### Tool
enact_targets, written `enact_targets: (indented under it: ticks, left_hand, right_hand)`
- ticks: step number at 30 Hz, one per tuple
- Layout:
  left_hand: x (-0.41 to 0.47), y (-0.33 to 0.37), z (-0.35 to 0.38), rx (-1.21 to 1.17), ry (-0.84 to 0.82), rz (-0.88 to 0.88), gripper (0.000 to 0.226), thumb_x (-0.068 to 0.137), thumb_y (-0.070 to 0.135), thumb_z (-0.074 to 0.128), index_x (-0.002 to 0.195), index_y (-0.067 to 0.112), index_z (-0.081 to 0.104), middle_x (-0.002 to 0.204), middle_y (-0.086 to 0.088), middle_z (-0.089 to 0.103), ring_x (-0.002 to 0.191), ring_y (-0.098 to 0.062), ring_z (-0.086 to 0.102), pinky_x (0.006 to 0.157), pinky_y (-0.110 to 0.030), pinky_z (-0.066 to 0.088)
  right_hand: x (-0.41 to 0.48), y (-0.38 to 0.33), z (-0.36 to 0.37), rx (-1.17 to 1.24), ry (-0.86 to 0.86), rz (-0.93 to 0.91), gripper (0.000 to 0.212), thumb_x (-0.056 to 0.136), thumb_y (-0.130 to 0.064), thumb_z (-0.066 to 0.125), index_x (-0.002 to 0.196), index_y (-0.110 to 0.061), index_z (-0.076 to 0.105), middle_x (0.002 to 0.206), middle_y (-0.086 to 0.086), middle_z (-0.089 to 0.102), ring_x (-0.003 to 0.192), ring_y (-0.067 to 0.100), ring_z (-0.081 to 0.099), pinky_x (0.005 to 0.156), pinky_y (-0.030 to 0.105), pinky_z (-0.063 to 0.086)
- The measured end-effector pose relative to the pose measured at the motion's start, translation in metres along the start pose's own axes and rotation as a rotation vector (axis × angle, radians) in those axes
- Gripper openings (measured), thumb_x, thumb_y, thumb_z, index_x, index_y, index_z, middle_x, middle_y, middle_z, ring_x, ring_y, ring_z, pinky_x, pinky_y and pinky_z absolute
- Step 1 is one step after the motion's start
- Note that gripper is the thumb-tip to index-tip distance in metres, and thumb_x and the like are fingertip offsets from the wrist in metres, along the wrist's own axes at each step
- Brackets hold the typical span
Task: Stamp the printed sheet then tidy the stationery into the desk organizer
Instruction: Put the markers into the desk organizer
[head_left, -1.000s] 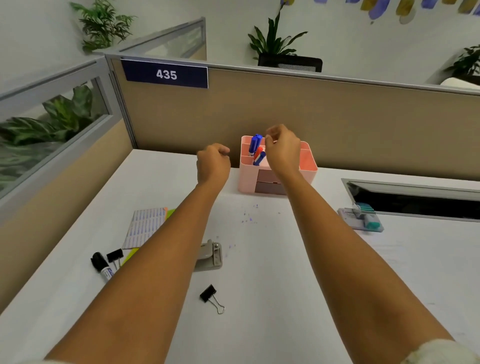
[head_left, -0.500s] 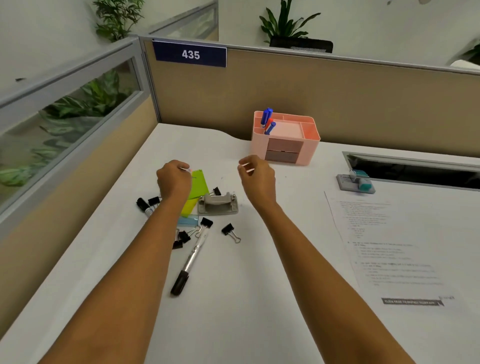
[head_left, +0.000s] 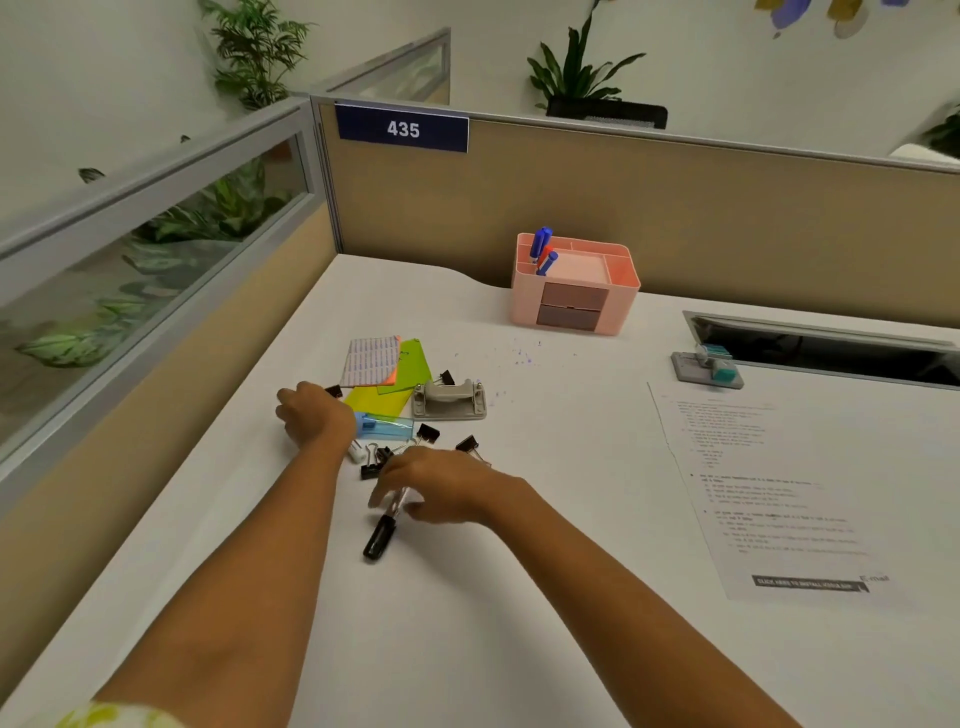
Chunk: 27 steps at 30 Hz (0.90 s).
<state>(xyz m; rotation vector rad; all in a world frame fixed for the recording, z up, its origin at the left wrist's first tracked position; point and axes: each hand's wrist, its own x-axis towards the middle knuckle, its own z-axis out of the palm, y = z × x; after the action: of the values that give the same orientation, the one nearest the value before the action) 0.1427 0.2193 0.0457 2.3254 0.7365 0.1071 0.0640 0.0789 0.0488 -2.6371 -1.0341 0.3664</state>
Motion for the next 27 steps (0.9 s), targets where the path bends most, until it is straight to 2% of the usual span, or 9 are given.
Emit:
enact_targets:
  ticks: [3,7,13,17,20,22,23,26,27]
  left_hand:
    - [0.004,-0.002,0.001,-0.021,-0.027,-0.077,0.041,0.086,0.0,0.057,0.125,-0.009,0.047,0.136,-0.026,0.039,0.122,-0.041,0.044,0.1,-0.043,0.04]
    - [0.008,-0.005,0.002,-0.046,-0.042,-0.126,0.04,0.085,-0.001,0.059,0.123,-0.011,0.048,0.131,-0.029,0.047,0.121,-0.04,0.048,0.099,-0.043,0.042]
    - [0.016,0.002,-0.005,-0.114,-0.042,-0.142,0.034,0.086,0.003,0.058,0.116,-0.013,0.054,0.123,-0.031,0.056,0.115,-0.042,0.054,0.095,-0.044,0.045]
    - [0.015,0.03,-0.013,-0.202,0.036,0.022,0.034,0.085,0.004,0.057,0.118,-0.005,0.059,0.121,-0.028,0.058,0.114,-0.041,0.054,0.094,-0.044,0.045]
    - [0.003,0.07,-0.014,-0.338,0.02,0.19,0.036,0.082,0.005,0.06,0.118,0.001,0.058,0.12,-0.02,0.062,0.112,-0.035,0.057,0.092,-0.038,0.045]
    - [-0.004,0.1,-0.01,-0.435,-0.034,0.316,0.036,0.08,0.004,0.062,0.116,0.001,0.056,0.117,-0.017,0.064,0.109,-0.032,0.058,0.087,-0.033,0.045]
    - [-0.007,0.115,-0.008,-0.469,-0.055,0.375,0.036,0.079,0.003,0.063,0.114,0.001,0.056,0.116,-0.016,0.065,0.107,-0.031,0.059,0.085,-0.032,0.045]
    - [-0.015,0.16,-0.001,-0.526,-0.103,0.533,0.037,0.079,0.003,0.064,0.114,0.001,0.053,0.115,-0.014,0.064,0.105,-0.026,0.061,0.077,-0.025,0.044]
    - [-0.016,0.175,0.002,-0.54,-0.126,0.575,0.038,0.08,0.002,0.064,0.116,0.002,0.051,0.115,-0.014,0.063,0.104,-0.024,0.06,0.075,-0.021,0.043]
  right_hand:
    - [0.001,-0.001,0.004,-0.068,-0.043,-0.043,0.041,0.08,-0.008,0.066,0.118,-0.023,0.064,0.124,0.0,0.061,0.113,0.022,0.051,0.082,0.036,0.048]
    - [0.004,0.0,0.006,-0.075,0.036,-0.084,0.028,0.078,-0.011,0.072,0.106,-0.017,0.071,0.109,0.004,0.067,0.1,0.024,0.058,0.078,0.034,0.045]
    - [-0.005,0.011,-0.015,0.185,0.253,0.011,0.023,0.085,-0.01,0.065,0.108,-0.009,0.064,0.109,0.01,0.064,0.1,0.023,0.059,0.082,0.033,0.048]
    - [-0.015,0.029,-0.052,0.423,0.519,0.173,0.028,0.09,-0.015,0.059,0.117,-0.012,0.053,0.107,0.006,0.064,0.093,0.019,0.063,0.083,0.033,0.055]
    - [-0.021,0.05,-0.083,0.527,0.756,0.257,0.045,0.091,-0.011,0.057,0.132,-0.021,0.041,0.1,-0.002,0.06,0.086,0.015,0.062,0.075,0.015,0.051]
    - [-0.02,0.068,-0.103,0.54,0.933,0.308,0.054,0.089,-0.007,0.058,0.136,-0.024,0.036,0.1,-0.002,0.06,0.081,0.012,0.062,0.07,0.008,0.048]
    - [-0.019,0.078,-0.113,0.538,1.009,0.337,0.055,0.089,-0.006,0.059,0.136,-0.024,0.036,0.102,0.0,0.061,0.081,0.011,0.061,0.071,0.009,0.05]
    - [-0.012,0.108,-0.141,0.512,1.176,0.412,0.052,0.089,-0.007,0.06,0.134,-0.022,0.04,0.104,-0.001,0.063,0.081,0.008,0.061,0.079,0.027,0.055]
    - [-0.01,0.117,-0.151,0.503,1.224,0.418,0.051,0.089,-0.007,0.06,0.134,-0.021,0.04,0.104,0.0,0.063,0.082,0.009,0.061,0.079,0.028,0.055]
